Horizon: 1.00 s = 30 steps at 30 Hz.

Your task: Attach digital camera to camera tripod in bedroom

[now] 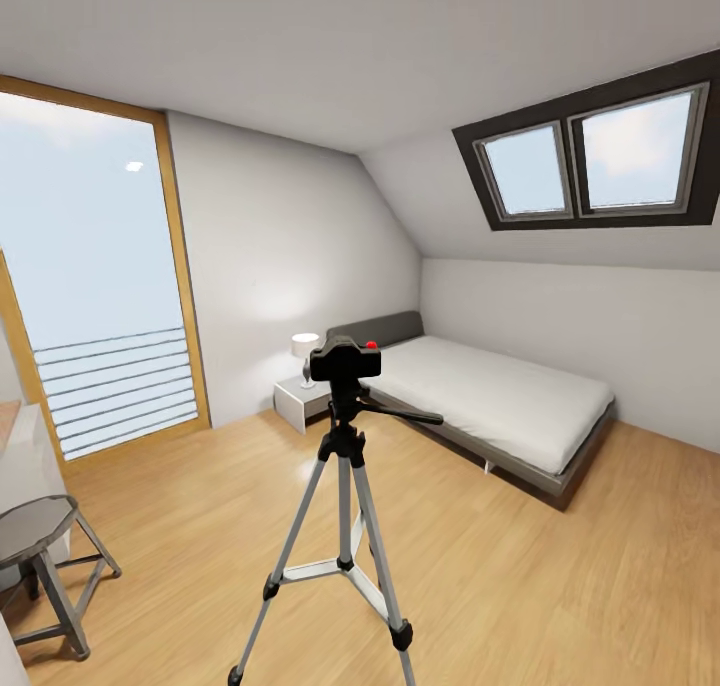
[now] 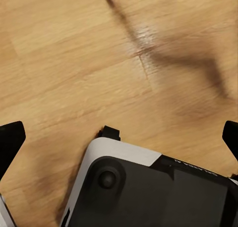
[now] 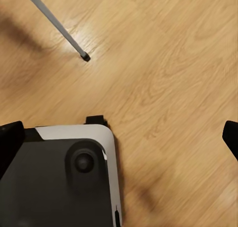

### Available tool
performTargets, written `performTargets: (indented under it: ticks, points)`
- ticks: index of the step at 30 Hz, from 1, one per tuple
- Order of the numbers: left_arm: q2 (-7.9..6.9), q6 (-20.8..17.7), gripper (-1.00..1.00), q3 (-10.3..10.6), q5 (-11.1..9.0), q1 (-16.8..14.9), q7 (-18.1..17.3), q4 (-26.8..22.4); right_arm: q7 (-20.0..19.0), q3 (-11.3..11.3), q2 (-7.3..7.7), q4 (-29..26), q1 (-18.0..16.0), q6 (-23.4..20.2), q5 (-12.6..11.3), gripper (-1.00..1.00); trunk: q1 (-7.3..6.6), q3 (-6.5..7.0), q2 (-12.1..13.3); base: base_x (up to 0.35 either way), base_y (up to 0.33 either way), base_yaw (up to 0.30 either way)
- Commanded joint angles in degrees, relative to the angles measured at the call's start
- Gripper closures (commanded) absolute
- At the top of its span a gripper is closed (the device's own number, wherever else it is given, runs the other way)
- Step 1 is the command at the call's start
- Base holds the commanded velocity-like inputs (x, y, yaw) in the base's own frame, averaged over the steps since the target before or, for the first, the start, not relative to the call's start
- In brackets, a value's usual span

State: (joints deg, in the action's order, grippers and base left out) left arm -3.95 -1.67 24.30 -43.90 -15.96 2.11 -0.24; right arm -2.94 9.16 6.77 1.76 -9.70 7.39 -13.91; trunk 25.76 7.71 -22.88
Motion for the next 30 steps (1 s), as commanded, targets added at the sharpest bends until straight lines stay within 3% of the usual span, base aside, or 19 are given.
performTargets:
  ticks: [1, 13, 15, 18, 30]
  points:
    - [0.0, -0.18, -1.0, 0.48, -0.42, -0.02, 0.17, -0.03, -0.31, 0.48, 0.04, 0.17, -0.06, 0.35, -0.54, -1.0, 0.02, -0.02, -0.04, 0.0, 0.0, 0.0]
    - [0.0, -0.18, -1.0, 0.48, -0.42, -0.02, 0.17, -0.03, -0.38, 0.5, -0.91, 0.1, -0.06, 0.23, -0.22, -1.0, 0.02, -0.01, -0.04, 0.0, 0.0, 0.0]
    - [0.0, -0.18, -1.0, 0.48, -0.41, -0.03, 0.17, -0.03, -0.39, 0.39, -2.8, 0.09, -0.06, 0.29, -0.34, -1.0, 0.02, -0.01, -0.04, 0.0, 0.0, 0.0]
    - [0.0, -0.18, -1.0, 0.48, -0.4, -0.03, 0.17, -0.03, -0.39, 0.4, -3.37, 0.09, -0.06, 0.31, -0.35, -1.0, 0.02, -0.01, -0.04, 0.0, 0.0, 0.0]
    - [0.0, -0.18, -1.0, 0.48, -0.45, -0.03, 0.17, -0.03, -0.4, 0.53, -3.94, 0.08, -0.06, 0.29, -0.22, -1.0, 0.02, -0.01, -0.04, 0.0, 0.0, 0.0]
